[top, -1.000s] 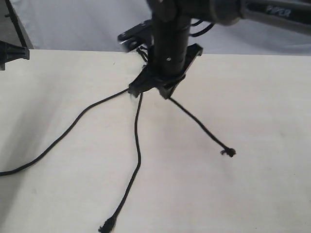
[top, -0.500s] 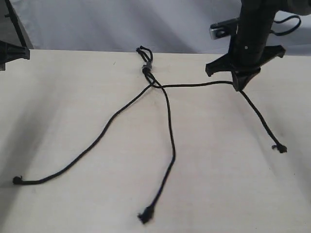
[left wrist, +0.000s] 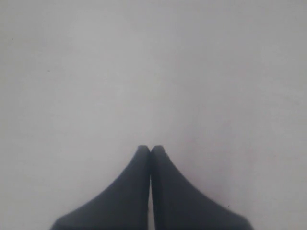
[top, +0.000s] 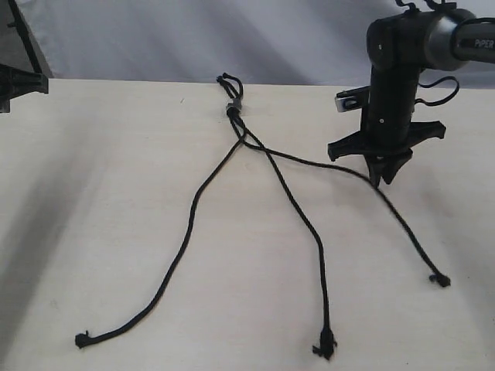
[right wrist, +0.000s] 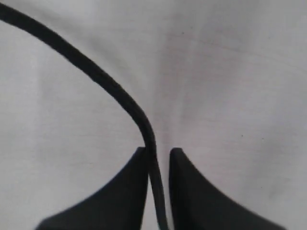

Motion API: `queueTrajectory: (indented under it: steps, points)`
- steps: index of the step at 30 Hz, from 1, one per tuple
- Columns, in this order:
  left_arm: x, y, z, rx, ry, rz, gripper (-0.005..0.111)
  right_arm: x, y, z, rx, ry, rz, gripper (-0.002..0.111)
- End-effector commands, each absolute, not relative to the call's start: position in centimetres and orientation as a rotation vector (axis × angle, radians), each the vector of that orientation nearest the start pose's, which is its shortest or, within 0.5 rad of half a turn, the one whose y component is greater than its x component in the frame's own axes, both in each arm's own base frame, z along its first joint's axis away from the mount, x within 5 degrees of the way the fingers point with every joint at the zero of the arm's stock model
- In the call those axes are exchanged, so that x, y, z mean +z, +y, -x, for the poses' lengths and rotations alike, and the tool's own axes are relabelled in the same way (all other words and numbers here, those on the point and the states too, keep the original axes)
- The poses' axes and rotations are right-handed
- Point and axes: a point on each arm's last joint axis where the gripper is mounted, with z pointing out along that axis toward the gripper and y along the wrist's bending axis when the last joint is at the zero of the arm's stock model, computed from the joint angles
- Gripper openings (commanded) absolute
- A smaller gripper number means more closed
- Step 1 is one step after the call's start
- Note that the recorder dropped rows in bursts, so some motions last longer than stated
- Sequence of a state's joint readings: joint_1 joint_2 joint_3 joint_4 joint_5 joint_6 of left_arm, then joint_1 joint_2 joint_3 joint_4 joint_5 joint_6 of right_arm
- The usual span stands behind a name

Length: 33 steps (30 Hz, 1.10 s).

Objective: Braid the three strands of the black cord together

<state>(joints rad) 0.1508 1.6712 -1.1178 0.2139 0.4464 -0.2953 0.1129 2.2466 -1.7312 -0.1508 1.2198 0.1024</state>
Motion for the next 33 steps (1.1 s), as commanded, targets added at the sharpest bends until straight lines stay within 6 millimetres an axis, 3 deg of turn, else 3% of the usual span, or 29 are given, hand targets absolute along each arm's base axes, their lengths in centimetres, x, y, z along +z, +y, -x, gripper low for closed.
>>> queueTrajectory:
  steps: [1,5,9,12,14,16,17,18,19,21,22,23,24,29,31,33]
  points:
    - [23.7,6.2,-34.9,0.125,2.442,0.359,0.0,14.4,3.5,-43.6,-0.246,3.196,0.082,0.048]
    - [23.7,5.4,-35.0,0.098,2.451,0.325,0.0,15.4,3.5,-43.6,-0.24,3.173,0.134,0.07]
    - [23.8,1.9,-35.5,-0.019,2.465,0.197,0.0,19.4,3.1,-43.1,-0.262,3.078,0.175,0.067]
    - [24.1,-2.1,-35.6,-0.148,2.462,0.119,0.0,24.4,2.5,-42.1,-0.312,2.957,0.158,0.048]
    - [24.3,-5.0,-35.4,-0.203,2.462,0.019,0.0,27.6,2.1,-41.6,-0.284,2.835,0.121,0.027]
    - [24.6,-8.4,-34.9,-0.235,2.452,-0.127,0.0,30.7,1.8,-40.6,-0.244,2.698,0.056,0.0]
    - [24.7,-9.8,-34.7,-0.249,2.445,-0.184,0.0,31.8,1.6,-40.1,-0.224,2.638,0.019,0.001]
    - [24.8,-13.1,-33.6,-0.283,2.43,-0.322,0.0,33.8,1.6,-38.7,-0.19,2.515,0.0,0.0]
    - [24.8,-14.6,-32.9,-0.302,2.424,-0.386,0.0,34.4,1.6,-37.8,-0.176,2.462,0.007,0.0]
    - [24.5,-17.4,-31.7,-0.329,2.417,-0.498,0.0,35.1,1.5,-36.0,-0.158,2.398,0.017,0.0]
    - [23.8,-20.2,-30.6,-0.348,2.384,-0.613,0.0,35.3,1.5,-34.4,-0.146,2.352,0.028,0.0]
    - [23.4,-21.5,-30.1,-0.359,2.365,-0.661,0.0,35.3,1.4,-33.7,-0.139,2.332,0.031,0.0]
    - [22.5,-23.8,-29.3,-0.383,2.348,-0.738,0.0,35.0,1.4,-32.4,-0.131,2.311,0.038,0.0]
    - [18.8,-30.5,-27.7,-0.346,2.48,-1.028,0.001,31.7,1.3,-29.9,-0.129,2.256,0.088,0.0]
    - [17.3,-32.5,-27.7,-0.319,2.53,-1.101,0.017,30.8,1.2,-29.9,-0.152,2.236,0.091,0.0]
    - [16.2,-33.6,-28.2,-0.297,2.606,-1.103,0.042,30.3,1.2,-29.8,-0.161,2.229,0.11,0.0]
